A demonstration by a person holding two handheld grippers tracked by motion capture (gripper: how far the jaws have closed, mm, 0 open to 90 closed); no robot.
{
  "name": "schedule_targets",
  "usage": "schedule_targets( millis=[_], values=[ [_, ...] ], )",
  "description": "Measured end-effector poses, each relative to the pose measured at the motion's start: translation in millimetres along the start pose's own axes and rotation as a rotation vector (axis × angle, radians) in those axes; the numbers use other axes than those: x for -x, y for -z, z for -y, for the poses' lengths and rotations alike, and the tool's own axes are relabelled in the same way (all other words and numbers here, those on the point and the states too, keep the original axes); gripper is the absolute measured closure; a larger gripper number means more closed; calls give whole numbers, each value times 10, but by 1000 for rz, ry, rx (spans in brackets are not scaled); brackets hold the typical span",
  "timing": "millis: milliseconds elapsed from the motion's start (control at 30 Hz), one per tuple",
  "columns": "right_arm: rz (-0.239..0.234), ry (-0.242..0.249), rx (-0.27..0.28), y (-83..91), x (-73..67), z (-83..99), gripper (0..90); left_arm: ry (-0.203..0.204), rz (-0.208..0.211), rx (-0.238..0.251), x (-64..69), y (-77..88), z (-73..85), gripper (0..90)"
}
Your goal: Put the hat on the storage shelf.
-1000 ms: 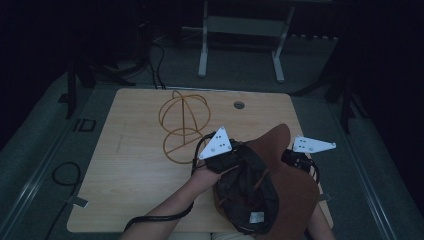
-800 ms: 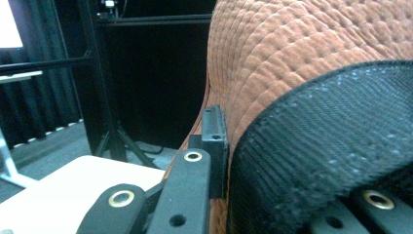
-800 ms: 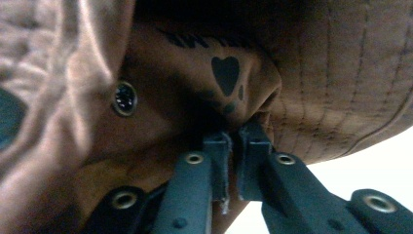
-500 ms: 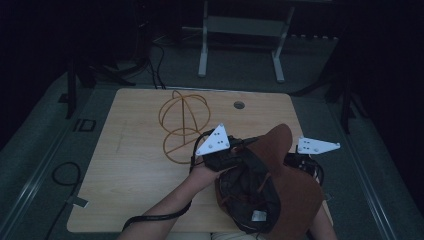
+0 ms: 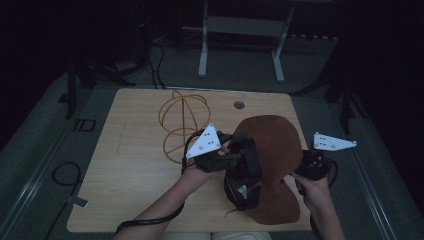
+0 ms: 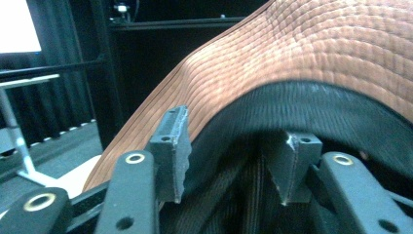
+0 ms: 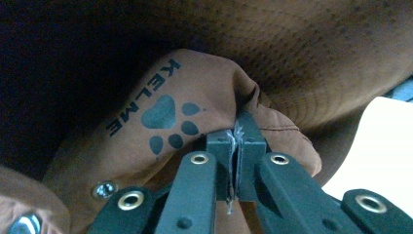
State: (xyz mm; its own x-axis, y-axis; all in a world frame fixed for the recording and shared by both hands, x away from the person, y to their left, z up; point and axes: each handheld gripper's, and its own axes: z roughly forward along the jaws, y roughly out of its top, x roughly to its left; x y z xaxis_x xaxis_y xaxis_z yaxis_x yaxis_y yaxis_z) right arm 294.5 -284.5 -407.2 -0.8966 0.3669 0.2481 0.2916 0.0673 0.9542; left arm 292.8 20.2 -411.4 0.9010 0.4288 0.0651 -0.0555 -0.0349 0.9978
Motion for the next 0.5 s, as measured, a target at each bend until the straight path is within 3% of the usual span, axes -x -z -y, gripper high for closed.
schedule_targets(
  millis=[100,233,500],
  values=[
    [16,-20,22,61,53,-31,878,24,-24,2,-51,100,6,524],
    [47,-31,58,153,116,-87,877,10,-53,-30,-62,243,72,493],
    [108,-38,129,281,254,-217,877,36,-91,-113,-48,554,389,458]
  ],
)
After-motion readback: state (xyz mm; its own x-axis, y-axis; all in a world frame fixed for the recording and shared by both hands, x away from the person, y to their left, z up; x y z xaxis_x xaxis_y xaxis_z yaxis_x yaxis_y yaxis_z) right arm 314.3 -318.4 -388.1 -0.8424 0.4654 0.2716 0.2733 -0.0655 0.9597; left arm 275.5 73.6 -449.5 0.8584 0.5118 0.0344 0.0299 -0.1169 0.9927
